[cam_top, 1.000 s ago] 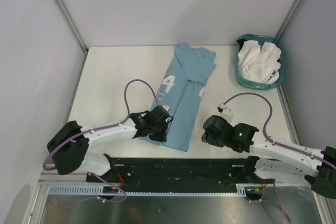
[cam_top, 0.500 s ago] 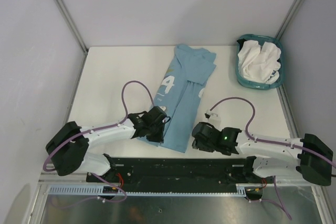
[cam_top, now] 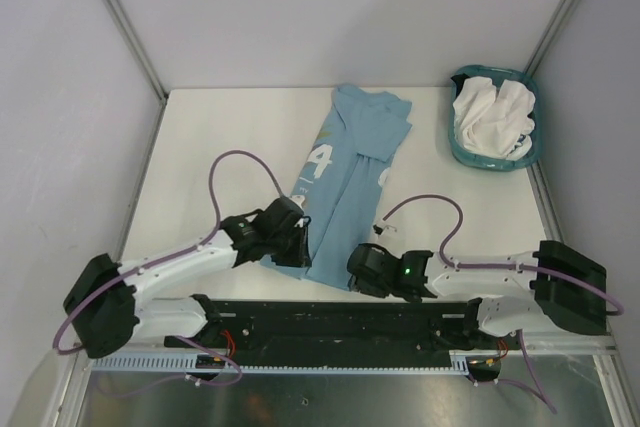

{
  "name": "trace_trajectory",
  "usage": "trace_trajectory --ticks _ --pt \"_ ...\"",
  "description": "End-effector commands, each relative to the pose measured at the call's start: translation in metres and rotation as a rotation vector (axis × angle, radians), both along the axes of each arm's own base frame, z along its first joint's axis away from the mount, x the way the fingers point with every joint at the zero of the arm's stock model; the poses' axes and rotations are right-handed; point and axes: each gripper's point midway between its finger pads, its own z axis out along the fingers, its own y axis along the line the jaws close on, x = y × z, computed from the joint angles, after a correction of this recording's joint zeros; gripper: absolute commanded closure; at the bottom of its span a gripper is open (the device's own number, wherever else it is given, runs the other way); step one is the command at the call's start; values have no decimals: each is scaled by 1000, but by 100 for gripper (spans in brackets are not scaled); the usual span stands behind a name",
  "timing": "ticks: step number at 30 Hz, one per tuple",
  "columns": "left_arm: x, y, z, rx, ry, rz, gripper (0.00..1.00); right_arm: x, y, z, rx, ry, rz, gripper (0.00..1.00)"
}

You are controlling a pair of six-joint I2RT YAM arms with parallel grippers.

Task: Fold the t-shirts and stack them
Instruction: Rotate the tshirt 80 degrees, then grab the bottom of the folded rectangular tshirt with both arms

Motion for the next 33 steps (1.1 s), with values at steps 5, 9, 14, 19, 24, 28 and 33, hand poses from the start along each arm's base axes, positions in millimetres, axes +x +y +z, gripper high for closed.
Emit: trace_trajectory --ticks 5,9,14,19,24,28,33 --pt "18 32 26 -60 -51 160 70 0 12 -10 27 -5 -72 64" --pt "23 46 24 -52 -61 211 70 -2 14 -14 24 -7 -85 65" --pt "22 64 10 -24 -40 300 69 -1 12 -17 12 -13 -110 67" --pt "25 83 -4 15 -40 396 61 2 8 -16 3 -32 -127 68" --pt "31 99 -12 52 -38 448 58 2 13 -21 4 -30 -117 71" --pt "36 109 -17 78 -34 465 56 1 12 -26 -16 -23 -108 82" --pt "38 110 -22 79 -24 477 56 -3 0 -30 -66 -7 -102 98"
